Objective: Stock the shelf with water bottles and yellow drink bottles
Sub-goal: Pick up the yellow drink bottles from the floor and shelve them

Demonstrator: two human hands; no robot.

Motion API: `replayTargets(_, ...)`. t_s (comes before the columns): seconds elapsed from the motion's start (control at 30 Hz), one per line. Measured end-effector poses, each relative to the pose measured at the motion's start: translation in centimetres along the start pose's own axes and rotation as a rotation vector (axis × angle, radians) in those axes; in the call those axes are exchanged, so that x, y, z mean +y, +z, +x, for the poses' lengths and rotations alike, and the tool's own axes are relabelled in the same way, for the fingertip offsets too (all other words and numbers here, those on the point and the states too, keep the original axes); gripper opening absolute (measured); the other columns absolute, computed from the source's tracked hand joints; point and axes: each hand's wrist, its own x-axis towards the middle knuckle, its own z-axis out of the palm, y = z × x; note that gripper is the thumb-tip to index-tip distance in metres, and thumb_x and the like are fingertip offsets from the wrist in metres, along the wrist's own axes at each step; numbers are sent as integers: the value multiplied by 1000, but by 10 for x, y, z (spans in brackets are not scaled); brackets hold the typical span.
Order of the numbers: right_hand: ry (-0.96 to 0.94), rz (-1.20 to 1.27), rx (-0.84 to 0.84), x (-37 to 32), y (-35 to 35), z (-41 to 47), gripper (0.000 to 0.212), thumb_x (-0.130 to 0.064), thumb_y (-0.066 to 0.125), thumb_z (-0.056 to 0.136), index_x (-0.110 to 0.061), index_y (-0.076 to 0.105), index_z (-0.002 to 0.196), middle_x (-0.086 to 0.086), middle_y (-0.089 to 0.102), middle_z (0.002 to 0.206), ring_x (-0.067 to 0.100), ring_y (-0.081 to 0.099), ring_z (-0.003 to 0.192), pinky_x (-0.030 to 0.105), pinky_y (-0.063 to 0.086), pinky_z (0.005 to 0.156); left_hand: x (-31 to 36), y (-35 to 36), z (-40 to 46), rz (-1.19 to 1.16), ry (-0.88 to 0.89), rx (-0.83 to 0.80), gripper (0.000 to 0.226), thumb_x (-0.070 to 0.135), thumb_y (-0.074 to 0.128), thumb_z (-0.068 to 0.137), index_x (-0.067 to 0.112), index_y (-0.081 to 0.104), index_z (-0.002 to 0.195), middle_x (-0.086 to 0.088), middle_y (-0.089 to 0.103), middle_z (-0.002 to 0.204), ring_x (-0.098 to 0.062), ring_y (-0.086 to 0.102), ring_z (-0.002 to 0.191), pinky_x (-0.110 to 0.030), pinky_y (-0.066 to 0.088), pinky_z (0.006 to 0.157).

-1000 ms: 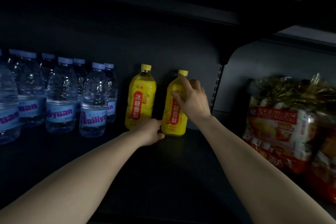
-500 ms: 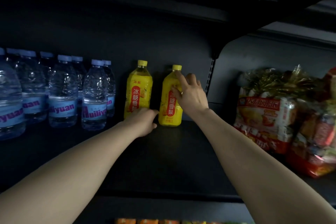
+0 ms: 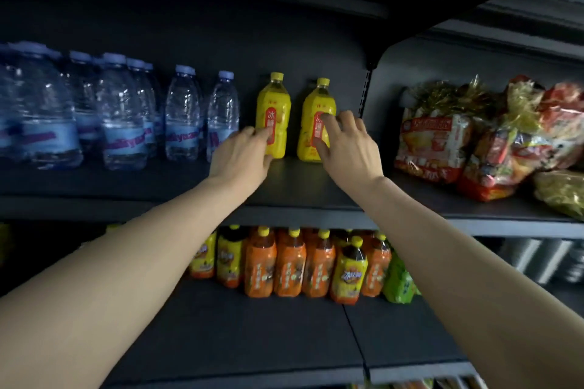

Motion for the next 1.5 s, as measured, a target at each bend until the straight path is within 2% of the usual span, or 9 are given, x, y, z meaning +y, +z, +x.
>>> replayTargets(0.2,-13,42,8,-68,-34,-84,39,-31,57,96,-11,54,129,15,56,118,36,57,99,41,52,64,-20,-28,-95,-79,-28,18,34,34,60,94,22,56,126,-2,61,119,-26,57,110,-39,52,78)
replayTargets(0.37,-4,97,-83,-118,-42,-162,40,-32,55,97,-12,53,131,14,55,123,35,56,105,42,53,68,-36,-28,-181,-117,-35,25,33,32,63,92,22,59,123,-2,63,114,-27,59,106,-40,51,74)
replayTargets(0.53,-23,151,-216,-148,-25,-238,39,-30,56,96,-11,54,129,15,55,120,36,56,101,42,52,63,-55,-3,-266,-110,-71,-72,29,27,63,91,19,61,119,-5,64,111,-30,60,103,-38,50,70)
replayTargets(0.63,-23,187,-300,-162,-7,-282,40,-29,54,96,-11,52,132,14,55,120,36,56,103,43,54,67,-70,18,-313,-136,-116,-148,32,28,64,91,20,60,122,-2,63,115,-29,58,108,-40,50,75)
replayTargets(0.8,-2,301,-449,-193,35,-353,39,-28,55,97,-12,51,133,13,55,121,35,56,103,45,55,69,-93,57,-398,-134,-222,-279,32,27,66,90,21,61,121,-2,64,113,-27,60,102,-40,51,77)
replayTargets(0.93,-13,385,-597,-223,75,-415,40,-27,58,95,-12,53,132,11,55,118,34,56,100,43,55,71,-108,94,-474,-75,-297,-396,31,24,70,85,16,63,113,-7,66,106,-32,62,95,-38,49,68)
replayTargets(1.13,-55,518,-784,-274,154,-516,38,-24,61,94,-16,54,130,10,57,119,33,57,103,43,55,77,-123,165,-602,-74,-464,-546,32,19,74,79,14,66,109,-8,67,98,-34,61,89,-41,51,67)
replayTargets(1.4,-134,570,-1040,-322,268,-667,42,-29,62,93,-18,52,133,6,55,123,30,57,107,40,52,79,-125,273,-762,-97,-593,-728,36,18,81,73,17,69,107,-6,69,97,-32,65,83,-37,53,66)
replayTargets(1.5,-127,560,-1116,-331,315,-718,45,-30,60,96,-17,51,138,7,54,129,31,56,113,39,50,85,-121,316,-816,-107,-625,-806,37,19,82,71,18,68,105,-4,68,96,-31,64,81,-37,53,63)
